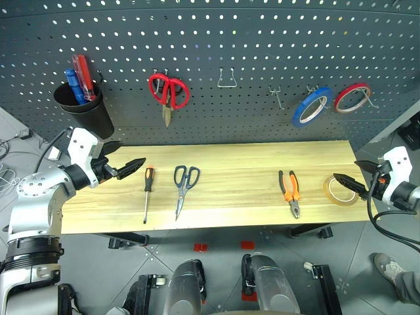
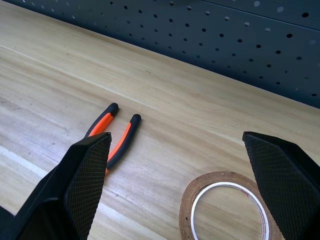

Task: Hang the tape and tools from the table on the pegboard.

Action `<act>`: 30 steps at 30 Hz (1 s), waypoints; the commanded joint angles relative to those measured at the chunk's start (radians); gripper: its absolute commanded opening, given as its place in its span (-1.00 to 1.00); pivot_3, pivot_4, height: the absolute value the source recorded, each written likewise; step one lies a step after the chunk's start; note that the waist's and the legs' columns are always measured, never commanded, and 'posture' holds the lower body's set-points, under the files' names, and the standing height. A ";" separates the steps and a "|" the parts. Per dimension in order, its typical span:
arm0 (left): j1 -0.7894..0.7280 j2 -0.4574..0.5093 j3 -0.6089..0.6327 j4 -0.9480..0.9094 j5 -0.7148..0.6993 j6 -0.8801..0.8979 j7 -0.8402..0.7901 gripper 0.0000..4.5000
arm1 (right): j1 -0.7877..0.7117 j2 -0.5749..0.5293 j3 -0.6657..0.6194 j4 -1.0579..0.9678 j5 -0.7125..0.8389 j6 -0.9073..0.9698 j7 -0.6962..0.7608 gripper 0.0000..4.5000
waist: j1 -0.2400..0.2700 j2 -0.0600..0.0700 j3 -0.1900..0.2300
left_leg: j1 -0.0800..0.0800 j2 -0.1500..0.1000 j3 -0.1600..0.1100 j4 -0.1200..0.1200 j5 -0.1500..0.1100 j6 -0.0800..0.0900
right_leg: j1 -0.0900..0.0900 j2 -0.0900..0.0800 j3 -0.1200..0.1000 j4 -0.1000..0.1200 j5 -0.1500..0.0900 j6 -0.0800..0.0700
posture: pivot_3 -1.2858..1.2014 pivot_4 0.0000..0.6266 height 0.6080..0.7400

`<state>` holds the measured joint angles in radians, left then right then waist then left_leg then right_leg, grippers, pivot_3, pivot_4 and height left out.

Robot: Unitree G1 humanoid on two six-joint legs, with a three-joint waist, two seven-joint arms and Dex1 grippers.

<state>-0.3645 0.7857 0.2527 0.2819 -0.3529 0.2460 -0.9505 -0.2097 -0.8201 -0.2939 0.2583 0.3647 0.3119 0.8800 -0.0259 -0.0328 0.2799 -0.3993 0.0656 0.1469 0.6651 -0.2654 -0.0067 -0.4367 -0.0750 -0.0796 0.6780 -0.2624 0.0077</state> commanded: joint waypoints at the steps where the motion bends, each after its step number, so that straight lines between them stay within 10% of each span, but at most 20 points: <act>1: -0.007 0.011 0.014 -0.049 -0.029 0.028 -0.013 0.99 | -0.007 -0.001 -0.014 -0.014 0.002 -0.008 0.000 1.00 | 0.000 0.000 0.000 | 0.000 0.000 0.000 0.000 0.000 0.000 | 0.000 0.000 0.000 0.000 0.000 0.000 | 0.02 -0.05 1.00; 13: 0.025 -0.013 -0.039 -0.187 -0.066 0.089 -0.076 0.99 | 0.009 0.008 -0.007 -0.047 0.006 0.010 -0.001 1.00 | 0.000 0.000 0.000 | 0.000 0.000 0.001 0.000 0.000 0.000 | 0.000 0.000 0.001 0.000 0.000 0.000 | 0.02 -0.08 1.00; 30: -0.117 -0.444 -0.520 -0.162 0.217 -0.060 0.064 0.99 | -0.132 0.181 0.078 0.101 -0.131 0.177 -0.345 1.00 | -0.008 0.000 0.011 | 0.001 -0.001 0.003 0.001 0.000 0.000 | 0.000 0.001 0.004 0.000 0.002 -0.003 | -0.06 0.13 1.00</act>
<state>-0.4747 0.3466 -0.2473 0.1313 -0.1543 0.2134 -0.8981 -0.3324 -0.6351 -0.2028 0.3551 0.2373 0.4798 0.5576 -0.0339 -0.0333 0.2907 -0.3981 0.0646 0.1503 0.6659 -0.2654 -0.0065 -0.4371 -0.0742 -0.0749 0.6783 -0.2605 0.0044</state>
